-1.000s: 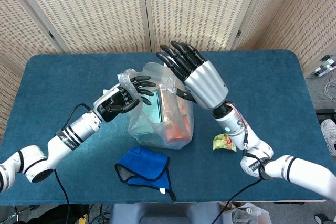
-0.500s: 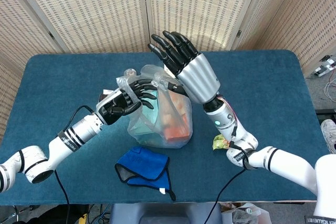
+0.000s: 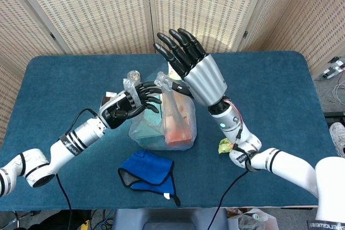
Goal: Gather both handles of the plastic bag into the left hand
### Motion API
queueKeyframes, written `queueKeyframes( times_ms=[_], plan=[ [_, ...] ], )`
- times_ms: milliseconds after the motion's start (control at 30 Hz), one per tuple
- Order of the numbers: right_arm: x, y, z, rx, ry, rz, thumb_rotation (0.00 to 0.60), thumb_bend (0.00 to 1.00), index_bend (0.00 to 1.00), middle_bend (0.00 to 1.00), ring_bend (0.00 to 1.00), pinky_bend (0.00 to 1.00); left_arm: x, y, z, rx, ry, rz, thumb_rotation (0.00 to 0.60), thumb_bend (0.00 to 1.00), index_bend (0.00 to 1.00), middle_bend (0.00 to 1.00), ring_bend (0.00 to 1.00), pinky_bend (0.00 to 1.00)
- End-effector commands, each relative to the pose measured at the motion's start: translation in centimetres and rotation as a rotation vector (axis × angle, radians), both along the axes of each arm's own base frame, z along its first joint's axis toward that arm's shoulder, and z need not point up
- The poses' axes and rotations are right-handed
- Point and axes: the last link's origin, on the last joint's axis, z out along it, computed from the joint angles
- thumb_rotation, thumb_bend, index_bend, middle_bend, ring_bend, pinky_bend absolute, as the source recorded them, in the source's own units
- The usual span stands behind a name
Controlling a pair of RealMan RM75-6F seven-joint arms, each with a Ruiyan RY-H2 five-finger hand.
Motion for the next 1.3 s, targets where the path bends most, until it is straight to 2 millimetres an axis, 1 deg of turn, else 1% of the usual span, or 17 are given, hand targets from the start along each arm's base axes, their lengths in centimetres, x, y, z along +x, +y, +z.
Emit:
queueKeyframes(
  times_ms=[33, 167, 333, 400, 567, 733, 967, 1300],
  plan=[
    [0.2, -0.1, 0.1, 0.005, -0.019, -0.001, 0.600, 0.16, 0.00, 0.09, 0.06, 0.14, 0.0, -0.1, 0.2, -0.007, -0.010, -0.009, 0.593, 0.38, 0.17, 0.20, 0.26, 0.32],
    [0.6, -0.3, 0.2, 0.008, -0.029, -0.003, 0.600, 0.16, 0.00, 0.09, 0.06, 0.14, 0.1, -0.3, 0.2, -0.027, -0.021, -0.025, 0.582, 0.37, 0.17, 0.20, 0.26, 0.32],
    [1.3, -0.2, 0.1, 0.024, -0.044, 0.002, 0.600, 0.14, 0.00, 0.09, 0.06, 0.14, 0.7, -0.6, 0.0, -0.063, -0.037, -0.057, 0.537, 0.37, 0.17, 0.20, 0.26, 0.32],
    [1.5, -0.1, 0.0, 0.031, -0.049, 0.005, 0.600, 0.14, 0.00, 0.09, 0.06, 0.14, 0.9, -0.5, 0.0, -0.060, -0.035, -0.072, 0.512, 0.37, 0.17, 0.21, 0.26, 0.32],
    [1.6, 0.2, 0.1, 0.045, -0.045, 0.007, 0.600, 0.12, 0.00, 0.09, 0.05, 0.14, 1.3, -0.1, 0.0, -0.047, -0.034, -0.082, 0.494, 0.37, 0.17, 0.21, 0.26, 0.32],
    [1.7, 0.4, 0.2, 0.056, -0.051, 0.004, 0.600, 0.11, 0.00, 0.09, 0.05, 0.14, 1.4, 0.1, -0.2, -0.051, -0.037, -0.076, 0.422, 0.37, 0.17, 0.21, 0.26, 0.32],
    [1.9, 0.5, 0.2, 0.060, -0.045, 0.003, 0.600, 0.10, 0.00, 0.09, 0.05, 0.14, 1.8, 0.3, -0.7, -0.061, -0.032, -0.083, 0.371, 0.37, 0.17, 0.21, 0.26, 0.32],
    [2.7, 0.4, 0.3, 0.072, -0.051, 0.007, 0.600, 0.10, 0.00, 0.09, 0.05, 0.14, 2.7, 0.0, -1.1, -0.088, -0.039, -0.119, 0.351, 0.37, 0.19, 0.21, 0.26, 0.32]
  ],
)
